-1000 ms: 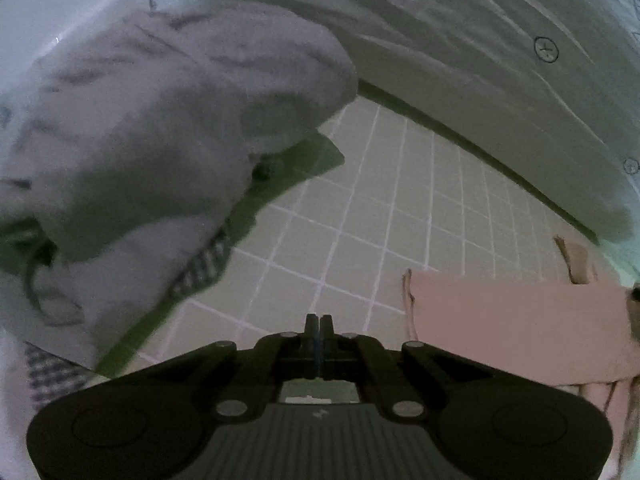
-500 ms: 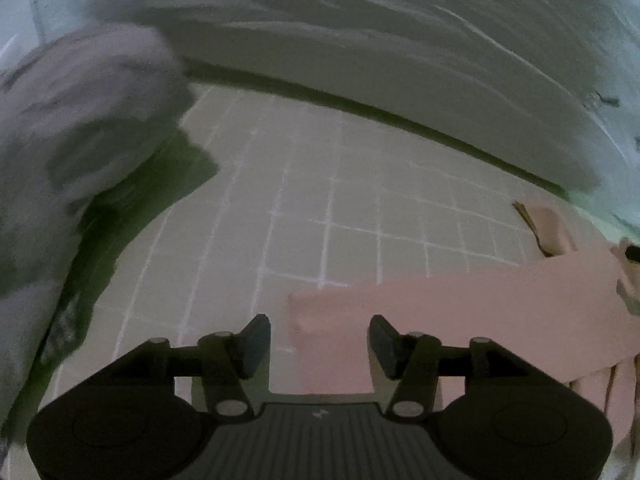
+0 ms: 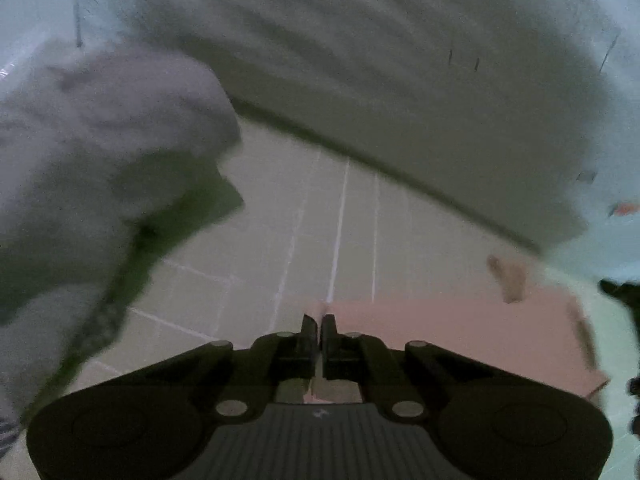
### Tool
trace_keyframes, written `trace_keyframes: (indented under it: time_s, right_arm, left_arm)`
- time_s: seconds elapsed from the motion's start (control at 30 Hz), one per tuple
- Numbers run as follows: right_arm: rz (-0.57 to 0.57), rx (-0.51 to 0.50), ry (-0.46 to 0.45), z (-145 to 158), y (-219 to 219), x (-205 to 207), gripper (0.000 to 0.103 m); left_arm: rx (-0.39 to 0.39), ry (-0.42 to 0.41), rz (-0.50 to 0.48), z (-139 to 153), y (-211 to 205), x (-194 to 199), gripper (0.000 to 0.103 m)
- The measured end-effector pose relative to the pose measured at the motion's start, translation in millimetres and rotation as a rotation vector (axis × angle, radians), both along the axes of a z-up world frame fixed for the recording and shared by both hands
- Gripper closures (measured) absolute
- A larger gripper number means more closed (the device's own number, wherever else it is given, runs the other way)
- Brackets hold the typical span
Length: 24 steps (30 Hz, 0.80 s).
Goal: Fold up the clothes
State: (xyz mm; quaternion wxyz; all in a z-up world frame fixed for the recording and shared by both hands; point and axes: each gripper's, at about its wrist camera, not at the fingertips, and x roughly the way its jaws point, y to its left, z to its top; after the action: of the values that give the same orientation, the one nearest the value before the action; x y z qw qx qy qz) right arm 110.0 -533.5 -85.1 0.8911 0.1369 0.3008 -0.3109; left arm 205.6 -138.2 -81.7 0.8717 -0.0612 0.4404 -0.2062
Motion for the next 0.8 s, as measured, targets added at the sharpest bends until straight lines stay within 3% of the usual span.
trace_keyframes:
  time_s: [0.1, 0.17, 0.2, 0.23, 0.4, 0.53, 0.57, 0.63, 0.8]
  right_arm:
    - [0.032, -0.007, -0.013, 10, 4, 2, 0.102]
    - [0.017, -0.023, 0.019, 6, 7, 4, 0.075]
    - [0.000, -0.035, 0.045, 2, 9, 5, 0.054]
    - [-0.020, -0.041, 0.071, -5, 10, 5, 0.050]
    - [-0.062, 0.039, 0.159, -39, 8, -3, 0.053]
    - [-0.071, 0.115, 0.167, -55, 1, -10, 0.051]
    - [-0.073, 0.123, 0.167, -53, 0, -11, 0.048]
    - [-0.100, 0.099, 0.151, -42, 5, -25, 0.022]
    - [-0.212, 0.052, 0.155, -33, 37, -94, 0.014]
  left_arm:
    - [-0.007, -0.009, 0.034, 8, 13, -9, 0.100]
    - [0.008, 0.023, 0.058, -1, 17, -10, 0.100]
    - [0.016, 0.049, 0.070, -8, 18, -9, 0.100]
    - [0.018, 0.076, 0.077, -15, 19, -8, 0.100]
    - [0.051, 0.153, 0.074, -41, 17, -10, 0.100]
    - [0.047, 0.134, 0.063, -35, 18, -16, 0.100]
    - [0.046, 0.125, 0.060, -33, 18, -18, 0.100]
    - [0.043, 0.108, 0.055, -27, 19, -22, 0.100]
    - [0.028, 0.060, 0.025, -10, 14, -37, 0.100]
